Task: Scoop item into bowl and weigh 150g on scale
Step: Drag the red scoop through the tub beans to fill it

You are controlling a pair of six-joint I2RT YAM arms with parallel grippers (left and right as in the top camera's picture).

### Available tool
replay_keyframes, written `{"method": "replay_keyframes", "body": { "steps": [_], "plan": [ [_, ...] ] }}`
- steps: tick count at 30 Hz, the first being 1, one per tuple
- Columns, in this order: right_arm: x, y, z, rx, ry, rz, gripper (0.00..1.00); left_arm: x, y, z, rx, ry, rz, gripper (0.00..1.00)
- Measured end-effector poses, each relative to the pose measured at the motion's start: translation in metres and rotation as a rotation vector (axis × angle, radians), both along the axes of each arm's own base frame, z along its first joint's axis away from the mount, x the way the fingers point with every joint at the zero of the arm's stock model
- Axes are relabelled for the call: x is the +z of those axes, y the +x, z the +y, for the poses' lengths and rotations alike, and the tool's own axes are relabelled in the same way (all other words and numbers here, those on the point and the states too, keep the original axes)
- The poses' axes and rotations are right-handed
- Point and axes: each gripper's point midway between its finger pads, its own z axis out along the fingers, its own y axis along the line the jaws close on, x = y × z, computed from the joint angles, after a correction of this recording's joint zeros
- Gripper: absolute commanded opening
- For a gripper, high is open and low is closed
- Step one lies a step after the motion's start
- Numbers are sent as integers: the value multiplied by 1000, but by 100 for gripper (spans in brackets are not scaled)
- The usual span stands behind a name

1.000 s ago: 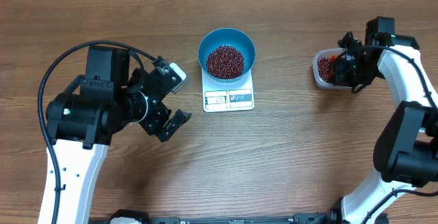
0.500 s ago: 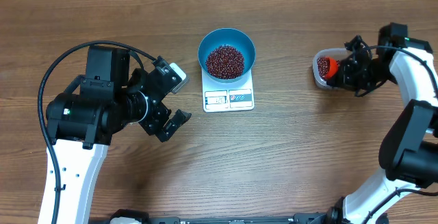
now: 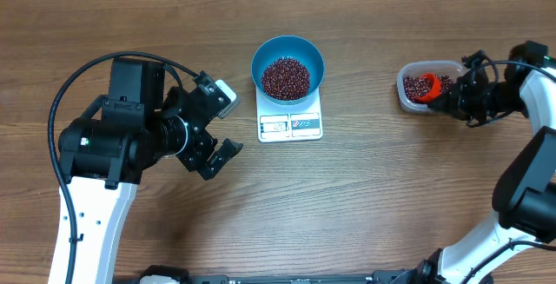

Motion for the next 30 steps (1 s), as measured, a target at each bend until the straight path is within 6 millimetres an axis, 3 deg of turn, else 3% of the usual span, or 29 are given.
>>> {"method": "replay_keyframes", "body": {
  "steps": [15,30],
  "plan": [
    [21,-7,-24,-132,176,-34,4,0,0,0,0,0,0,100],
    [51,-18,1,-91,379,-80,4,0,0,0,0,0,0,100]
  ]
}}
